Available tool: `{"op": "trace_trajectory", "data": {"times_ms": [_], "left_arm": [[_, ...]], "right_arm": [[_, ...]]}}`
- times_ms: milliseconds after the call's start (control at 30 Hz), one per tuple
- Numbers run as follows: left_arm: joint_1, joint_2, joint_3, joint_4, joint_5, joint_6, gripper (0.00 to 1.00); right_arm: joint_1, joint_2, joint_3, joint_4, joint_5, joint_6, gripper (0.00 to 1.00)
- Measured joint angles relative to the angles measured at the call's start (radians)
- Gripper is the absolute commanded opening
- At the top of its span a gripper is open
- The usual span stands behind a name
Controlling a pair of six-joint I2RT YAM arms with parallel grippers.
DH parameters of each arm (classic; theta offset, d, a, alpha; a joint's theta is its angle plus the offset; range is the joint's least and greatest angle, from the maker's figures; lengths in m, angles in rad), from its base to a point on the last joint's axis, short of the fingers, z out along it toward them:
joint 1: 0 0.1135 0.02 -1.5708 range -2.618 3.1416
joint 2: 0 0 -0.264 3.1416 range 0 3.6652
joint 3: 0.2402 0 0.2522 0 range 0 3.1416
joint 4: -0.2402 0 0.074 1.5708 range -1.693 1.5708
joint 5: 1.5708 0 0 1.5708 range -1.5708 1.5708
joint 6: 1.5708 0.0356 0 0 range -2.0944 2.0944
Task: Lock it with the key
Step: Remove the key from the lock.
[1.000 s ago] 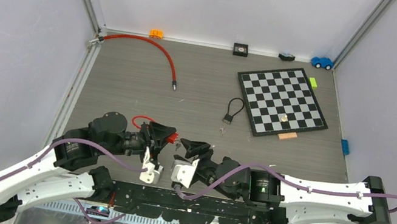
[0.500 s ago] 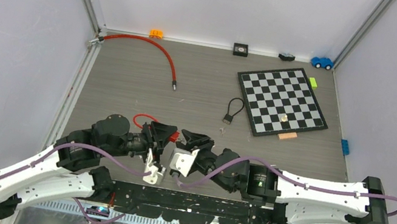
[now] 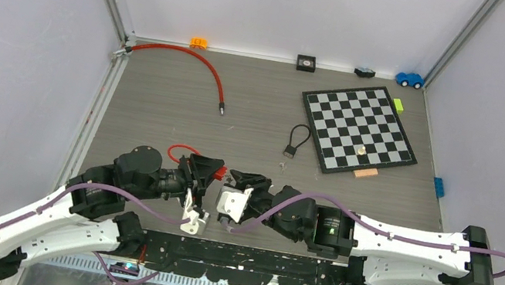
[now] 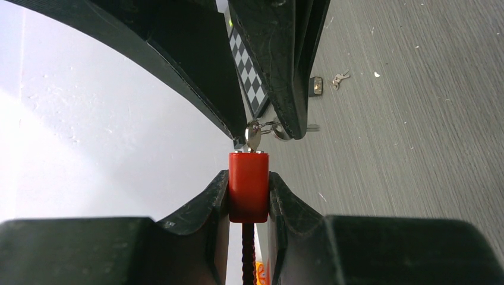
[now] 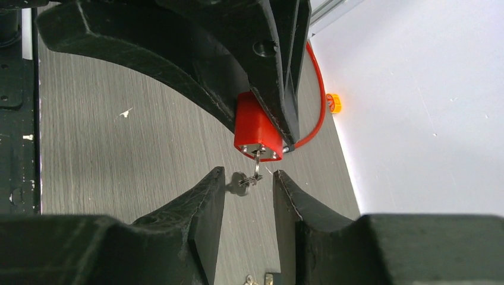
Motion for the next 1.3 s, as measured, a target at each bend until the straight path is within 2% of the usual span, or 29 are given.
{"op": "trace_trajectory", "data": {"times_ms": [200, 667, 767, 1033, 1300], "left_arm": [[0.0, 0.001, 0.0, 0.0, 0.0, -0.001, 0.0], [0.0, 0.009, 0.0, -0.003, 0.005, -0.009, 0.0], [0.0, 0.01, 0.0, -0.005, 0.008, -0.012, 0.0], [0.0, 0.014, 0.001, -0.015, 0.016, -0.026, 0.0], [0.0, 0.027, 0.024, -0.048, 0.027, -0.045, 0.0]], "right_arm": [[-0.002, 0.0, 0.003, 0.0, -0.005, 0.0, 0.4], [-0.005, 0.002, 0.005, -0.002, -0.005, -0.006, 0.29], [-0.008, 0.007, 0.006, -0.002, -0.006, -0.008, 0.24], [-0.01, 0.023, 0.018, -0.031, -0.005, -0.031, 0.02], [-0.009, 0.026, 0.022, -0.06, -0.003, -0.096, 0.01]]}}
